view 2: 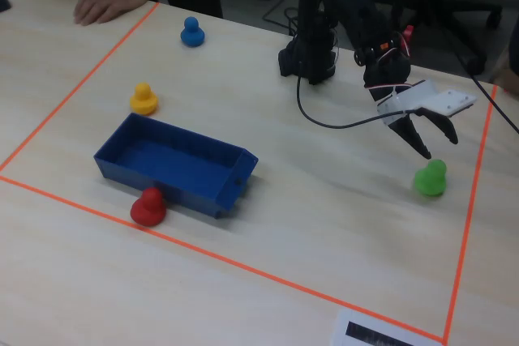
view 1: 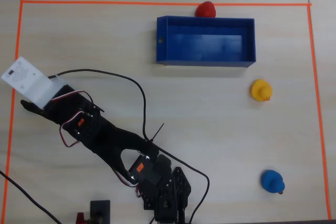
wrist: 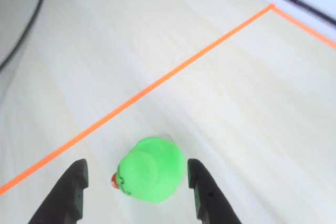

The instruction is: Grasp green duck and put it into box.

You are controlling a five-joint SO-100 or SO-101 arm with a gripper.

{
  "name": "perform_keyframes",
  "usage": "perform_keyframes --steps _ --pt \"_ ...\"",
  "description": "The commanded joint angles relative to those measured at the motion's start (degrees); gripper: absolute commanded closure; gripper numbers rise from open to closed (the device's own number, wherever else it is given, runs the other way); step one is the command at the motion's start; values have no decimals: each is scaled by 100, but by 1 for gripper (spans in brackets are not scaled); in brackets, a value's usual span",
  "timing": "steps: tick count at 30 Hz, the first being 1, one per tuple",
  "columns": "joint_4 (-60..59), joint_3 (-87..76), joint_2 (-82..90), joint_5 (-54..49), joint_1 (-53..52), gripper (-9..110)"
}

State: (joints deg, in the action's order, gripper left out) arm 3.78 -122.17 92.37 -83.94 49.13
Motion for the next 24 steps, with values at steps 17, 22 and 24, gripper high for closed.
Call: perform_keyframes --steps 17,22,24 --pt "396 492 -853 475 404 77" --pt "396 738 -1134 501 299 77" --pt "396 826 -1222 501 246 77"
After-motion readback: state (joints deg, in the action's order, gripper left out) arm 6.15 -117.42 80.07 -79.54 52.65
